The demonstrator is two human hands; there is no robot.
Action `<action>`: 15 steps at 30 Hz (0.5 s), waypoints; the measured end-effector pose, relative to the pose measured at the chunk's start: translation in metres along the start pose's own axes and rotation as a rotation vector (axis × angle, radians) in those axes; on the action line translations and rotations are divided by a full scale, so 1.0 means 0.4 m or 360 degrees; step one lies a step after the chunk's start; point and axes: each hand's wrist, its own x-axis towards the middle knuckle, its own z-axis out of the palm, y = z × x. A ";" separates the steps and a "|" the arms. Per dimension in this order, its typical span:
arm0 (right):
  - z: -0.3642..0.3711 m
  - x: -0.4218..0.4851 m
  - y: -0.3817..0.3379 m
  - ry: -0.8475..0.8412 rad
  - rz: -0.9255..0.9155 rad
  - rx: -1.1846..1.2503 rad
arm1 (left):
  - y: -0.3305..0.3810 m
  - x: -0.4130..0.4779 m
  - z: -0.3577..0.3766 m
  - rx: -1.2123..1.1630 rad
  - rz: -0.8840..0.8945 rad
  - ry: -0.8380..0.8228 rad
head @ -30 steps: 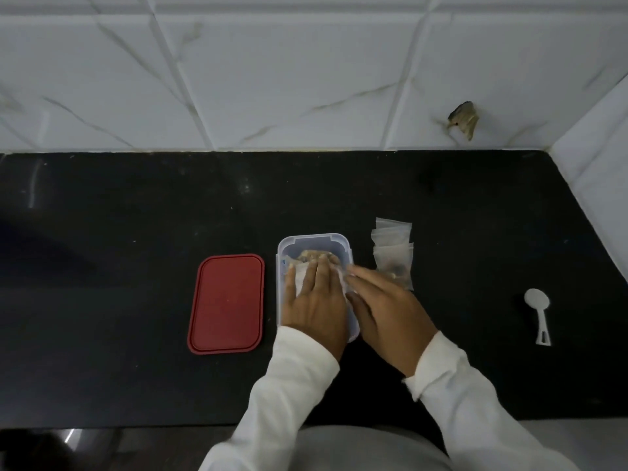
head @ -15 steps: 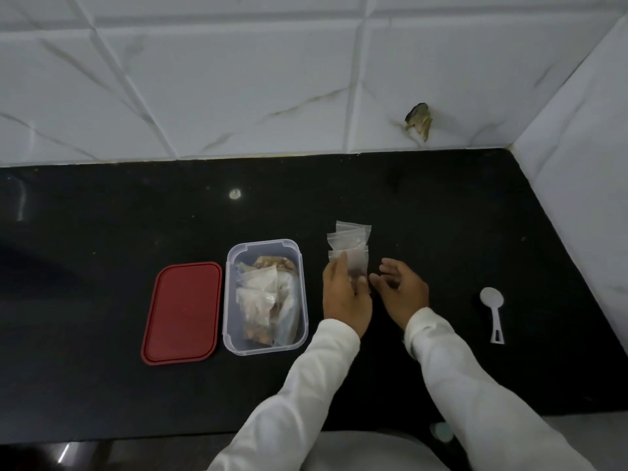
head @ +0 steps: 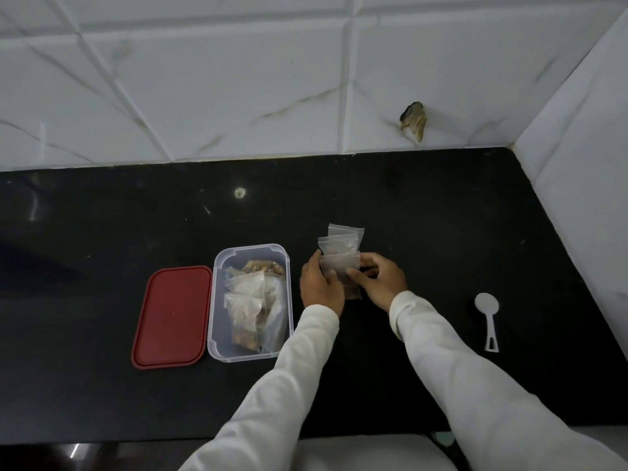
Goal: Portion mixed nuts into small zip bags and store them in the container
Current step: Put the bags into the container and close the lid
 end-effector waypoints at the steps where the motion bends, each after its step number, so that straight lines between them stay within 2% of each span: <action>1: 0.000 0.002 0.001 0.0001 0.0004 0.0004 | -0.003 0.002 -0.001 -0.0024 0.0011 0.0025; 6: 0.005 0.006 0.014 0.0013 -0.0021 0.0019 | -0.014 -0.001 -0.004 -0.0084 0.0087 0.0045; 11: -0.002 -0.021 0.032 -0.0014 0.0002 0.0070 | -0.024 -0.013 -0.009 0.0042 0.0125 0.0007; 15: -0.012 -0.057 0.050 0.0092 -0.0025 0.0206 | -0.029 -0.030 -0.016 0.0049 0.0146 -0.0106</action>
